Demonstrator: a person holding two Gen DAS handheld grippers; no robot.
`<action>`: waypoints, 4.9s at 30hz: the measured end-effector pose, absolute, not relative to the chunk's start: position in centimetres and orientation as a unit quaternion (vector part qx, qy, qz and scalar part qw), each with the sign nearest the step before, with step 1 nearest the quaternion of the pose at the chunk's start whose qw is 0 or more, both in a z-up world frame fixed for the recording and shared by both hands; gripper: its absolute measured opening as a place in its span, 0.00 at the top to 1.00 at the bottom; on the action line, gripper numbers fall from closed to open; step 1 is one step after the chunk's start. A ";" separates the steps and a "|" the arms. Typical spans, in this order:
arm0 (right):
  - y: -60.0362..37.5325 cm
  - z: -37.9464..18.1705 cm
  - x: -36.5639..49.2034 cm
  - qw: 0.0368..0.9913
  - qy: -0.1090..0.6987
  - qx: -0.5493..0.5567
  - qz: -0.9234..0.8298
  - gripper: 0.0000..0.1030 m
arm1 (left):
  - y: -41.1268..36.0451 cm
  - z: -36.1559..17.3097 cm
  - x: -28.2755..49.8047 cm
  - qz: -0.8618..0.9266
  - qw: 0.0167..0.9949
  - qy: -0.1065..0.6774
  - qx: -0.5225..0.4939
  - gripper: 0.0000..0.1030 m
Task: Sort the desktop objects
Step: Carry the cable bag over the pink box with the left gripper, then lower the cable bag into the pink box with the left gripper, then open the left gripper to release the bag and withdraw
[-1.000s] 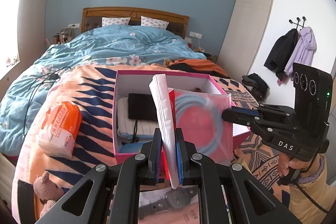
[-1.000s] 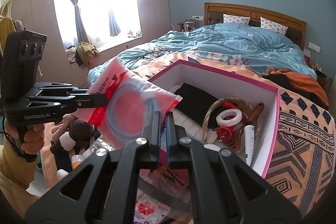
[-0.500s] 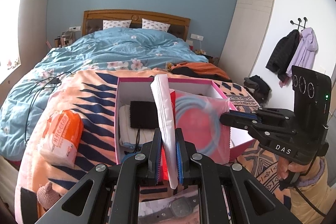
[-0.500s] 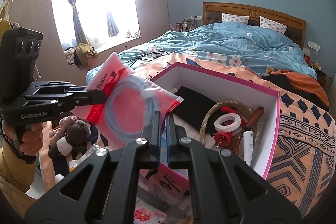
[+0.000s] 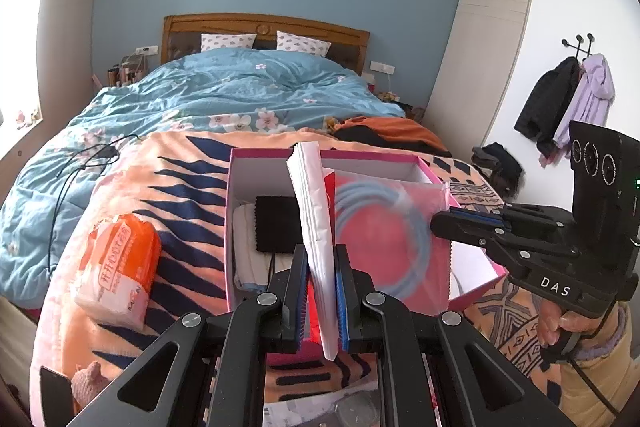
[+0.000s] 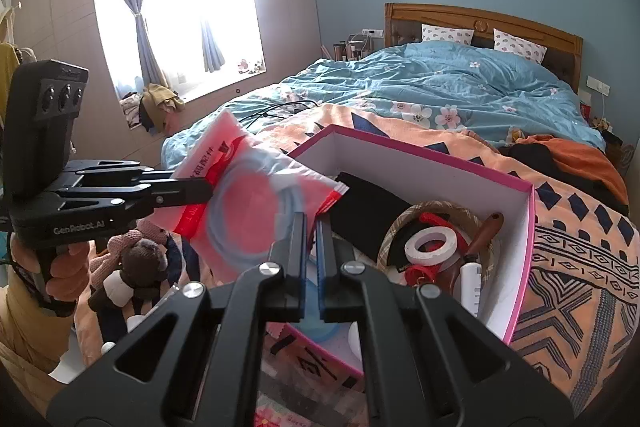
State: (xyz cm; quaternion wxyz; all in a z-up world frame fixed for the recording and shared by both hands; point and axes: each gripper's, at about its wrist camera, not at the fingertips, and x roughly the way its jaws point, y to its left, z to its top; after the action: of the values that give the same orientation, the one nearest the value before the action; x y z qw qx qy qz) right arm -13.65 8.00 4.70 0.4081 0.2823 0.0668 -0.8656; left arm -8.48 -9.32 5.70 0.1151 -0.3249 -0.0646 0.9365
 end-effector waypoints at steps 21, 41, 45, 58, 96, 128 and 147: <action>6.8 4.8 -16.0 0.400 0.071 0.293 -0.865 0.95 | -9.6 5.4 -10.9 0.936 0.100 -0.063 -0.331 0.89; 6.4 4.3 -17.9 0.394 0.075 0.304 -0.864 0.95 | -9.9 4.4 -13.1 0.932 0.092 -0.064 -0.344 0.89; 6.3 4.2 -18.2 0.391 0.077 0.306 -0.864 0.95 | -9.8 4.4 -13.2 0.932 0.092 -0.065 -0.345 0.89; 5.9 4.0 -18.9 0.386 0.087 0.311 -0.864 0.95 | -9.7 4.0 -14.0 0.930 0.087 -0.068 -0.352 0.89; 4.1 2.7 -21.7 0.367 0.114 0.338 -0.859 0.95 | -9.7 2.2 -17.3 0.920 0.064 -0.064 -0.381 0.89; 1.4 -0.1 -25.8 0.329 0.162 0.410 -0.835 0.93 | -9.0 0.6 -21.3 0.899 0.032 -0.046 -0.433 0.89; -0.7 -2.8 -28.2 0.279 0.235 0.452 -0.814 0.92 | -8.9 -0.6 -23.3 0.883 0.002 -0.041 -0.467 0.77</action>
State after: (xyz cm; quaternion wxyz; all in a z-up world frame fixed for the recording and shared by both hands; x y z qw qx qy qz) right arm -28.20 -0.69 -2.79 0.2787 0.4522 0.2348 -0.8141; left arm -23.31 -8.92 -0.64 0.0018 -0.4670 -0.0408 0.8833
